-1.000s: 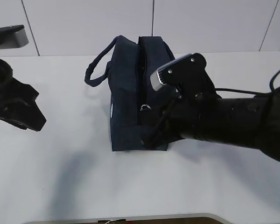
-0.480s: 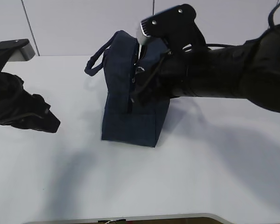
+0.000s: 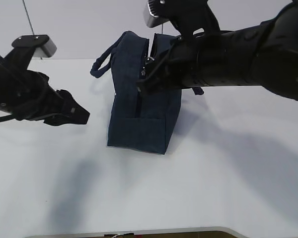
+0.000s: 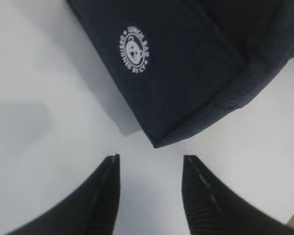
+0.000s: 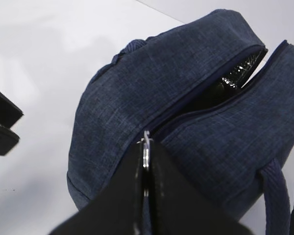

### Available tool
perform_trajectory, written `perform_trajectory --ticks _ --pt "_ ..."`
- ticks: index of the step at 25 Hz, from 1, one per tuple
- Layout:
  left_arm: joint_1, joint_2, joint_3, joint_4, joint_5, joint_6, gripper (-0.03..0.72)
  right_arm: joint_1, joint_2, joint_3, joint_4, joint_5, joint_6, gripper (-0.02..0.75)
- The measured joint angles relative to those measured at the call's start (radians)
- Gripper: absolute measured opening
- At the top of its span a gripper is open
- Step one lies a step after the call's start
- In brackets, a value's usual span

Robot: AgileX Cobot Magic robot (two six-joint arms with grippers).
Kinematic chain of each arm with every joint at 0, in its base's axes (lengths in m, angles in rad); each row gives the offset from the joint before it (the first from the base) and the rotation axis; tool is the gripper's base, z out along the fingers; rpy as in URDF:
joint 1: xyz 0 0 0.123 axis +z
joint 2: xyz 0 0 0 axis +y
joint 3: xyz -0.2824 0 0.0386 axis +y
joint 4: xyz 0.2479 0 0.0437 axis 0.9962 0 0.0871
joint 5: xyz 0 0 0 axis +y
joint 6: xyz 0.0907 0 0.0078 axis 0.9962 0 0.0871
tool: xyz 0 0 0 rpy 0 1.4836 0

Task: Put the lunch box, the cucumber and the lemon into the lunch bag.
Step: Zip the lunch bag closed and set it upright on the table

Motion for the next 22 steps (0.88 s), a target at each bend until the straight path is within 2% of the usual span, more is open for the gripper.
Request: perform_trajectory --ticks 4,13,22 --pt "-0.044 0.021 0.001 -0.091 -0.049 0.108 0.347 0.0 0.0 -0.01 0.014 0.013 0.01 0.005" --pt "-0.153 0.037 0.002 -0.143 -0.191 0.155 0.37 0.0 -0.001 -0.01 0.044 0.017 0.031 0.005" --pt "-0.191 0.073 -0.039 -0.181 -0.21 0.171 0.433 0.0 -0.002 -0.012 0.057 0.017 0.037 0.005"
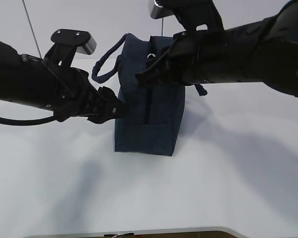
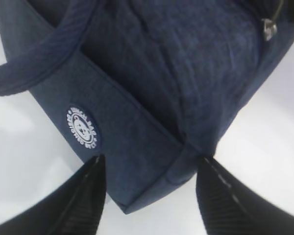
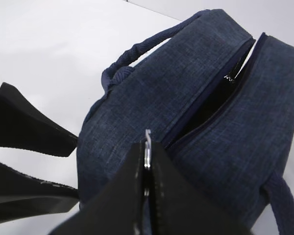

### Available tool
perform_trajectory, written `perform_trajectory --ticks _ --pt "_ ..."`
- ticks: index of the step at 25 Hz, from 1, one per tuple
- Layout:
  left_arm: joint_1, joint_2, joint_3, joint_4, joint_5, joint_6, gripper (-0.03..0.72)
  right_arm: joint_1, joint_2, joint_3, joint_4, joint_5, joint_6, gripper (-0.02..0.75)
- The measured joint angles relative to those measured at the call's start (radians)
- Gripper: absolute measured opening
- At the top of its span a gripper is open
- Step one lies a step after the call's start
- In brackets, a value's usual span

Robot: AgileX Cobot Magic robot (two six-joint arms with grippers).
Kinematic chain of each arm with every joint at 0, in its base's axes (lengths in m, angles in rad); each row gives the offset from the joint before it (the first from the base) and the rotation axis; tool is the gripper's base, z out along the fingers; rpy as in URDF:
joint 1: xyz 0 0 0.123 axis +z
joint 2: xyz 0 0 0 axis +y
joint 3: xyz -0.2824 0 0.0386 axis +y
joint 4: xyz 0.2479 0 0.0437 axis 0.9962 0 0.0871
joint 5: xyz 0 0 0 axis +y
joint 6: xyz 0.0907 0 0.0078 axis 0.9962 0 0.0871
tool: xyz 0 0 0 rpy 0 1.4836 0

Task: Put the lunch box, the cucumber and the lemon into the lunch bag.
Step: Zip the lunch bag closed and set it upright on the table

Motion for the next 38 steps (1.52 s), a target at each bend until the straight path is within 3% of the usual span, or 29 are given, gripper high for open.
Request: perform_trajectory --ticks 7,18,20,24,26,38 --pt "0.0 0.0 -0.02 -0.056 0.106 0.003 0.435 0.0 0.0 0.0 0.0 0.0 0.0 0.005" --pt "0.0 0.058 -0.075 -0.064 0.071 0.008 0.428 0.0 0.0 -0.004 0.002 0.0 0.006 0.005" --pt "0.0 0.075 -0.077 -0.064 0.071 0.008 0.376 0.0 0.0 -0.012 0.002 0.002 0.006 0.005" --pt "0.0 0.084 -0.079 -0.054 0.075 0.01 0.097 0.0 0.0 -0.041 0.002 0.012 0.006 0.005" --pt "0.0 0.084 -0.079 -0.043 0.078 0.01 0.021 0.0 0.0 -0.053 0.002 0.026 0.006 0.005" --pt "0.0 0.084 -0.08 0.005 0.131 0.01 -0.003 0.0 0.0 -0.065 -0.009 0.042 0.007 0.005"
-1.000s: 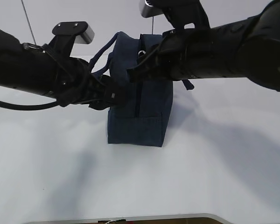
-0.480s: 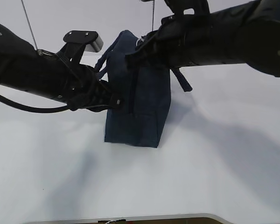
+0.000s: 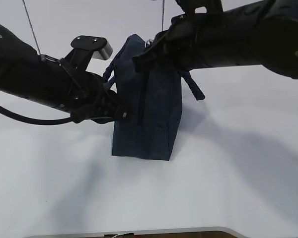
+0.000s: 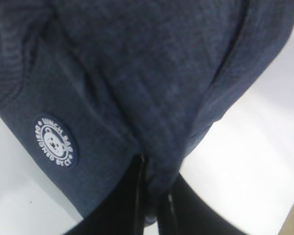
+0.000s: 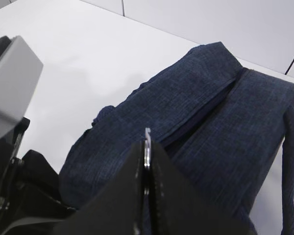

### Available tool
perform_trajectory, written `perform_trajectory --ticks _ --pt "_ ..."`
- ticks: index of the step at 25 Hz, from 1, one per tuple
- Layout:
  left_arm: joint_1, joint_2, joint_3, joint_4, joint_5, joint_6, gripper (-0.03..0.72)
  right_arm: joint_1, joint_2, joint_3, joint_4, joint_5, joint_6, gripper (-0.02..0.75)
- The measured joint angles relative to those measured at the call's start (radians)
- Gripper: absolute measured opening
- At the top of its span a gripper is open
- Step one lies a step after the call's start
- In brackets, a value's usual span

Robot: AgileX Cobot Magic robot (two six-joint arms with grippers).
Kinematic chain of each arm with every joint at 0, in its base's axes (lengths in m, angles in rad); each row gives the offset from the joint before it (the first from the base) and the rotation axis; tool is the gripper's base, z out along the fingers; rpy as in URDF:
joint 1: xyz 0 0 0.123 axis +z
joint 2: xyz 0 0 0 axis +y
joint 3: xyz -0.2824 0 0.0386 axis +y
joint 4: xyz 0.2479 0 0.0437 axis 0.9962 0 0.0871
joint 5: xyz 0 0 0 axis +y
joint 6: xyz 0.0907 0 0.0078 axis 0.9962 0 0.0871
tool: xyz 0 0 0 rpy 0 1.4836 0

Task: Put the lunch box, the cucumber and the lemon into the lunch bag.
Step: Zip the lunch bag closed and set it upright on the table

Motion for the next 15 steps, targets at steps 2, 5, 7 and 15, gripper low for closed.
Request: perform_trajectory --ticks 2,5,7,15 --pt "0.0 0.0 0.0 0.01 0.002 0.0 -0.003 0.0 0.0 -0.009 -0.008 0.002 0.0 0.005" --pt "0.0 -0.006 0.0 0.024 0.014 0.0 -0.003 0.0 0.013 -0.035 -0.03 0.011 0.0 0.005" --pt "0.0 -0.011 0.0 0.03 0.02 0.0 -0.003 0.0 0.03 -0.058 -0.039 0.017 0.0 0.005" --pt "0.0 -0.018 0.0 0.057 0.033 0.0 -0.003 0.0 0.092 -0.16 -0.099 0.064 0.0 0.005"
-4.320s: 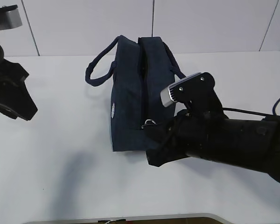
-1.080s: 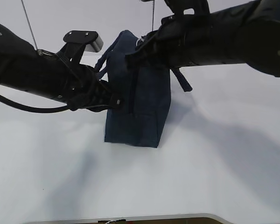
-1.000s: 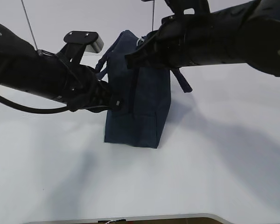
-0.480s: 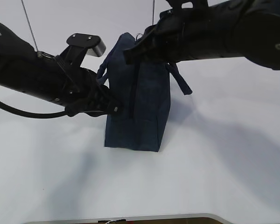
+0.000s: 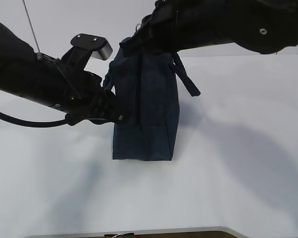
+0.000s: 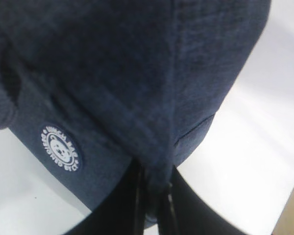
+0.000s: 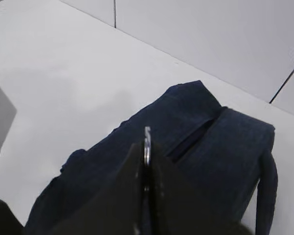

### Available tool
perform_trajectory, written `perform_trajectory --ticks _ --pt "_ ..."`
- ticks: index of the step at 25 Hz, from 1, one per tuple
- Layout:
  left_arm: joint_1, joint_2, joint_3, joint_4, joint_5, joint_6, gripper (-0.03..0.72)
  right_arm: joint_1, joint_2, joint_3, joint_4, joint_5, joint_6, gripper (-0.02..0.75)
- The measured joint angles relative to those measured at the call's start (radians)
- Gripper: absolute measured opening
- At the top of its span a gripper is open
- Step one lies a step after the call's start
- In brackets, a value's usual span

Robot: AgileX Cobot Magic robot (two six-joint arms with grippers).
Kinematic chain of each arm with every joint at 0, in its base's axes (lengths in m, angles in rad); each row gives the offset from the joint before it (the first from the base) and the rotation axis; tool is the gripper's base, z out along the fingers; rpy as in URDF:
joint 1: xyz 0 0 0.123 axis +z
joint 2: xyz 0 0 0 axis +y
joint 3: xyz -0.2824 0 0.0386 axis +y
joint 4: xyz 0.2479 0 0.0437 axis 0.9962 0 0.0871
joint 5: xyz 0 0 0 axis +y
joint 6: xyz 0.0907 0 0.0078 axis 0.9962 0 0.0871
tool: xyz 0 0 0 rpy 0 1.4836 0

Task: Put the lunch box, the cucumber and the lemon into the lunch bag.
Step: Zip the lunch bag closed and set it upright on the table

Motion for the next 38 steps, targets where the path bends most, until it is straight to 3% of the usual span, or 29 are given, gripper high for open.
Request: perform_trajectory --ticks 10,30,34,38 --pt "0.0 0.0 0.0 0.006 0.0 0.0 -0.004 -0.046 0.048 -0.034 -0.019 -0.008 0.022 0.005" --pt "0.0 0.0 0.0 -0.007 -0.026 -0.004 0.003 -0.048 0.104 -0.092 0.009 0.003 0.183 0.005" --pt "0.0 0.0 0.0 -0.05 -0.052 -0.004 0.084 -0.053 0.1 -0.096 0.015 0.05 0.184 0.005" --pt "0.0 -0.003 0.0 -0.1 -0.085 -0.004 0.258 -0.054 0.09 -0.096 0.053 0.075 0.186 0.005"
